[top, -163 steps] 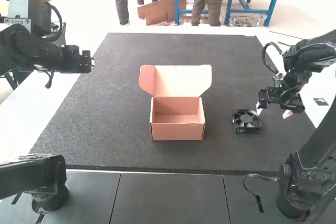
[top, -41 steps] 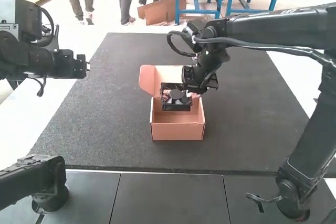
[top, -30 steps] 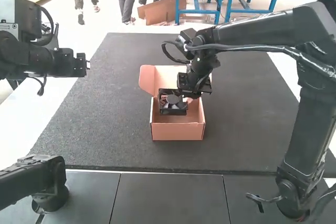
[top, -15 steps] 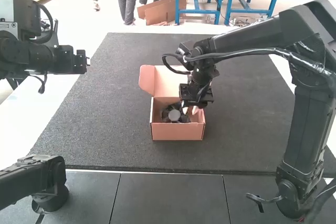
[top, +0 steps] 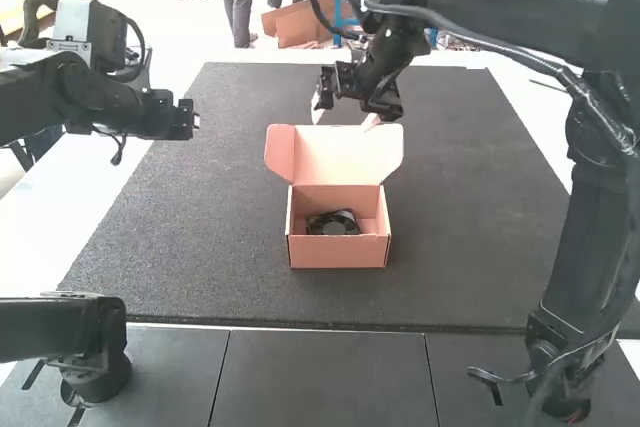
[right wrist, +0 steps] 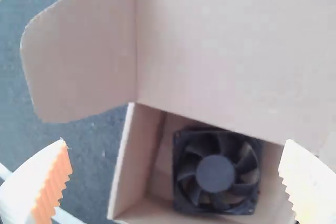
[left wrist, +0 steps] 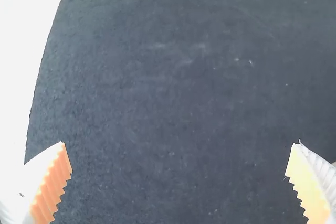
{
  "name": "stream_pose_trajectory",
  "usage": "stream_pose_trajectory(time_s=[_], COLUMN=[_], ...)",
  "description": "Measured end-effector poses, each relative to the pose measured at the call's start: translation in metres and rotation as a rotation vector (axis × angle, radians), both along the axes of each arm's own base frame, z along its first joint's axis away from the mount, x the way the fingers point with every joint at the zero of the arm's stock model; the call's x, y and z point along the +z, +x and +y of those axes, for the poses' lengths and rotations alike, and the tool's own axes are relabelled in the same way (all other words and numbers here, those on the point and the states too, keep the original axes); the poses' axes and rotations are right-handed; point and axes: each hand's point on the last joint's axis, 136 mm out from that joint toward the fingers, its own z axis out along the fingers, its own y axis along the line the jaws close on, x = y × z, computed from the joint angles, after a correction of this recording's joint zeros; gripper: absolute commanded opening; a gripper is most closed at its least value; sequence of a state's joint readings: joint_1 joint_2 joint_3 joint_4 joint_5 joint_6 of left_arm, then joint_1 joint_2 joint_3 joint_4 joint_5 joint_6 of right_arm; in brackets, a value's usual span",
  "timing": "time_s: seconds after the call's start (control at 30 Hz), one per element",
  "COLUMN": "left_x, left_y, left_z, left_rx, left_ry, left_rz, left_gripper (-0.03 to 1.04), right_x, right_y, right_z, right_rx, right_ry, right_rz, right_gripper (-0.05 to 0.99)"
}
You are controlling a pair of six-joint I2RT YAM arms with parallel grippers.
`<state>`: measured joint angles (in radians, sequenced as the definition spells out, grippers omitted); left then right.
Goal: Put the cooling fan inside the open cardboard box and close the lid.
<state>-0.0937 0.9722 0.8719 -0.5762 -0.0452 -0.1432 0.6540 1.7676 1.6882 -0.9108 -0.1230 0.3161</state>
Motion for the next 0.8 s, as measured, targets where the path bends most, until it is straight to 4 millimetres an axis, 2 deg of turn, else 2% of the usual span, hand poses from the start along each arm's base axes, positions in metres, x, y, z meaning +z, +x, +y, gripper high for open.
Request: stream_pose_trajectory(time_s=[0.1,0.23,0.37,0.57,0.73,0.8], left_x=[-0.003,-0.007,-0.015,-0.023,-0.032,-0.037], left_y=[0.010,0.021,0.032,0.046,0.057,0.060], left_z=[-0.016,-0.037,-0.047,-0.050,-0.051,-0.052], left_rx=[-0.046,-0.101,-0.121,-0.117,-0.112,-0.112], left_ry=[0.002,0.004,0.008,0.012,0.017,0.018], left_rz=[-0.009,-0.019,-0.015,-0.019,-0.013,-0.007], left_gripper=[0.97,0.97,0.97,0.97,0.97,0.97], right_x=[0.005,0.001,-0.013,-0.032,-0.023,-0.020], right_y=[0.006,0.013,0.019,0.042,0.070,0.075], right_z=[-0.032,-0.057,-0.067,-0.080,-0.089,-0.090], right_rx=[-0.022,-0.021,-0.014,-0.062,-0.116,-0.123], right_ry=[-0.083,-0.181,-0.214,-0.173,-0.098,-0.080], right_rz=[-0.040,-0.107,-0.146,-0.185,-0.254,-0.264], right_gripper=[0.91,0.91,0.91,0.91,0.91,0.90])
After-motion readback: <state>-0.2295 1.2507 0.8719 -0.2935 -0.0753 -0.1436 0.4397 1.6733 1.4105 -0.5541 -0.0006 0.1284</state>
